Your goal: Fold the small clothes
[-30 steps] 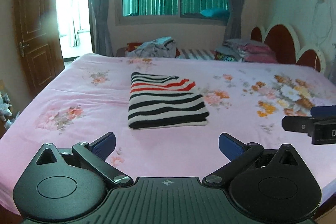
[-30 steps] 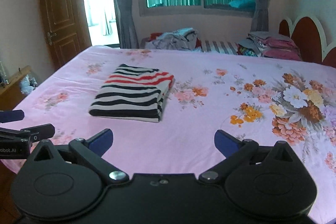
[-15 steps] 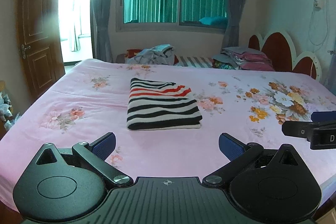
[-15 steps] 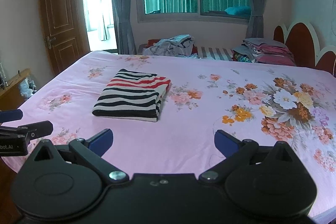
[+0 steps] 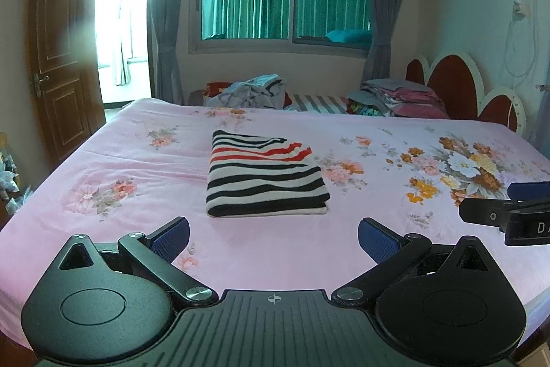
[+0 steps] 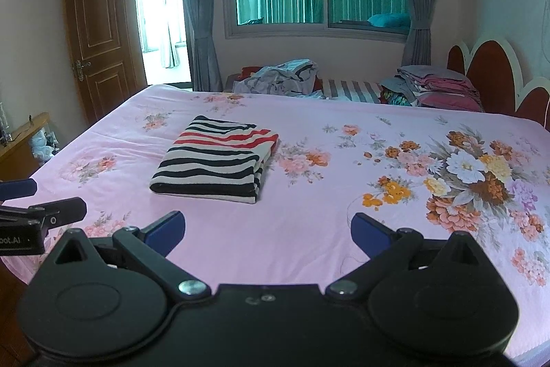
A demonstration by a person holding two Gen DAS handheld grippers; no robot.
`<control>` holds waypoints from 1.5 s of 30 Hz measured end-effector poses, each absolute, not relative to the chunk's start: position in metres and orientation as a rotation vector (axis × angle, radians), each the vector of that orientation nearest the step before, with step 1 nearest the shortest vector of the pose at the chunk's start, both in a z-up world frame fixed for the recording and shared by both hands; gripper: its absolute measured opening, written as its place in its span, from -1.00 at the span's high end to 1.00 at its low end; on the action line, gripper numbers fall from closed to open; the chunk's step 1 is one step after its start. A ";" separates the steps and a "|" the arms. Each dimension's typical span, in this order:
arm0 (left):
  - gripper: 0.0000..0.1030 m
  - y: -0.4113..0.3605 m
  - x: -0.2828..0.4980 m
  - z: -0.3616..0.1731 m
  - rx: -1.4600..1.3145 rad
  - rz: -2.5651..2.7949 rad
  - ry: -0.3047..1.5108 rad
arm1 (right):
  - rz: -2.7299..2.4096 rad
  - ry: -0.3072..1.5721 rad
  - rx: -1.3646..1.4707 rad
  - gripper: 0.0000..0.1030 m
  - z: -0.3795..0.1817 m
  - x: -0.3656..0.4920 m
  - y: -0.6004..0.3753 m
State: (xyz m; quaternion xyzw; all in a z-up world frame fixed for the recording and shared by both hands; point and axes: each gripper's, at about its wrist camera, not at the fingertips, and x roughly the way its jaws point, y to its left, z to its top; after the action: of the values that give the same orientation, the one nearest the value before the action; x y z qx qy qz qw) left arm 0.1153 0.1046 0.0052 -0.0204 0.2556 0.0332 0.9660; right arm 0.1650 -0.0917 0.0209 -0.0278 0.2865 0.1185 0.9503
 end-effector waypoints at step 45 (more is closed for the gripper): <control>-1.00 0.087 0.119 0.006 -0.027 0.044 0.490 | 0.228 0.580 -0.054 -0.99 0.026 0.168 -0.097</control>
State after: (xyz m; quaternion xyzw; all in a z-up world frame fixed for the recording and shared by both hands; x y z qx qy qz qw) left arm 0.1194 0.0869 0.0059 -0.0133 0.2427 0.0219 0.9698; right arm 0.1680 -0.0971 0.0264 -0.0267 0.2852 0.1119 0.9515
